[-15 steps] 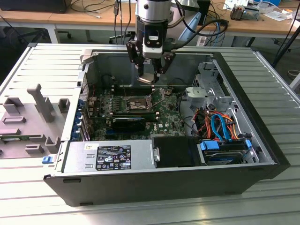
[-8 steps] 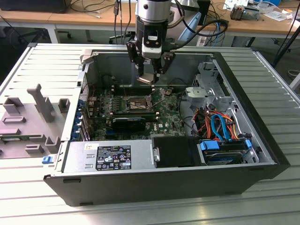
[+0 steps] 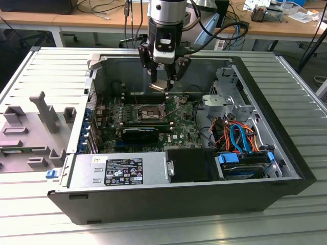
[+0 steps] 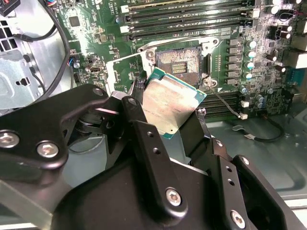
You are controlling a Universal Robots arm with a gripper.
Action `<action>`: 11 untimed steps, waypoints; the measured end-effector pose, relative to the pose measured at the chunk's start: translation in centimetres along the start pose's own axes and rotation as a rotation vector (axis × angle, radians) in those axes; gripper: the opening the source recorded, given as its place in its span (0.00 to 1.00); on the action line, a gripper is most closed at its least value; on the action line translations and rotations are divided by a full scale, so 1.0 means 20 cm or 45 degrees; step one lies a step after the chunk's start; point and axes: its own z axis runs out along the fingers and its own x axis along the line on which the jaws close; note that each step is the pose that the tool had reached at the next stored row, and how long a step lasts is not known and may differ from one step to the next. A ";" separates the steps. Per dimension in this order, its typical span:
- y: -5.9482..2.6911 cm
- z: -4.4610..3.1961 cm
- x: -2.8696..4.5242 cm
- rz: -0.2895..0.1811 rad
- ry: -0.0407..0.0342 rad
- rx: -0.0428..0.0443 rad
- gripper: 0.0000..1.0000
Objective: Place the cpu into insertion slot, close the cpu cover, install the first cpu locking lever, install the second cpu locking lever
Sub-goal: 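Place the cpu into insertion slot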
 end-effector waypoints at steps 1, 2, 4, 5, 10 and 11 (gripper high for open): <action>0.000 0.000 0.000 0.003 0.0001 0.000 0.55; 0.000 0.000 0.000 0.007 0.0002 0.000 0.55; 0.000 0.000 0.000 0.013 0.0004 0.000 0.55; 0.000 0.000 0.000 0.016 0.0005 0.000 0.55; 0.000 0.000 0.000 0.033 0.0011 0.001 0.55; 0.000 0.001 0.000 0.037 0.0012 0.001 0.55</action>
